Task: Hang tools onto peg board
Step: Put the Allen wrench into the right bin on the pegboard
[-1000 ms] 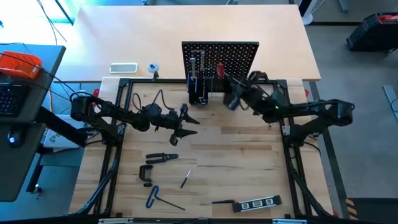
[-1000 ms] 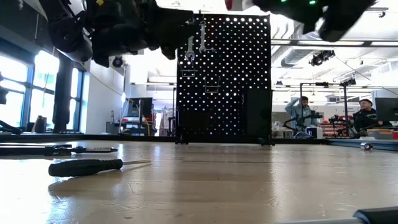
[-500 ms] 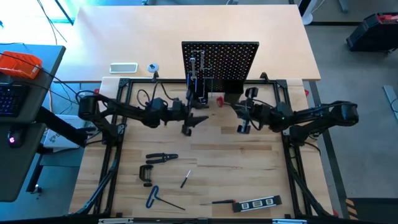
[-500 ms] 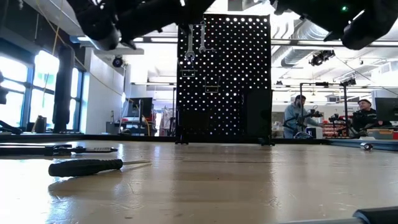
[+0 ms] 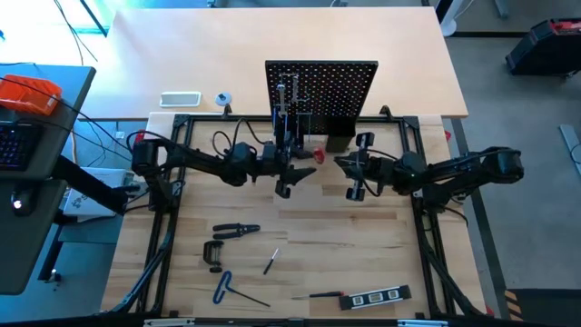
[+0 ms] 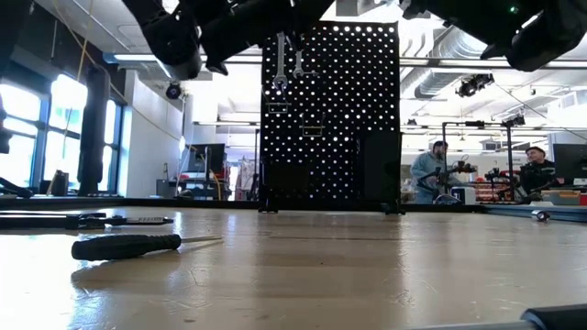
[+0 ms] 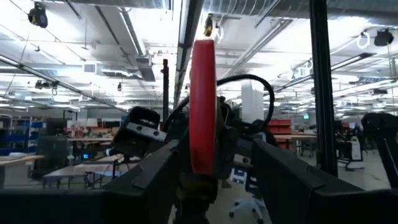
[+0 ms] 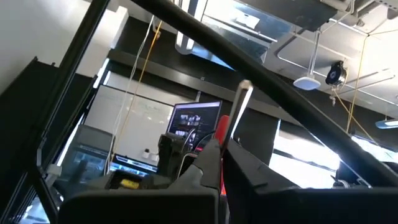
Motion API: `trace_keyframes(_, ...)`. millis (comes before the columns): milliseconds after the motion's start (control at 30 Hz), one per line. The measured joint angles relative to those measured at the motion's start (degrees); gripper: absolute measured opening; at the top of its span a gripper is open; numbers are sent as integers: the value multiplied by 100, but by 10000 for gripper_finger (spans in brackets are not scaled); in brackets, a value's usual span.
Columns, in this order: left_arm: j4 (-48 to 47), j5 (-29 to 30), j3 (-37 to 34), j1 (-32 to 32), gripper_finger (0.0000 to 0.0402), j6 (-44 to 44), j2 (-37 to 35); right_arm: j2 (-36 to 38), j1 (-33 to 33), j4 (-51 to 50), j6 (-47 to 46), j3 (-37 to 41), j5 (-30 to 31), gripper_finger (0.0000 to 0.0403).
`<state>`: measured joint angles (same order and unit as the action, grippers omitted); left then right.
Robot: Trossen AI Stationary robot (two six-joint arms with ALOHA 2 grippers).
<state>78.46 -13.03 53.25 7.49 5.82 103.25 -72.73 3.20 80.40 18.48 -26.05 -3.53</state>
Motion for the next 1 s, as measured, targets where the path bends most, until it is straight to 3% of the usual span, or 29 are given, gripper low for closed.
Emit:
trace_keyframes(467, -678, -154, 610, -38, 181, -35, 148, -2, 0, -163, 0, -1, 3, 0)
trace_keyframes(600, -678, -154, 630, -44, 143, -81, 148, -2, 0, -195, 0, -2, 29, 0)
trace_keyframes(833, -779, -216, 610, -33, 41, -204, 147, 0, -4, -276, 136, -2, 99, 0)
trace_keyframes(1000, -779, -289, 528, 1, 41, -295, 100, 3, -44, -398, 251, -4, 211, 0)
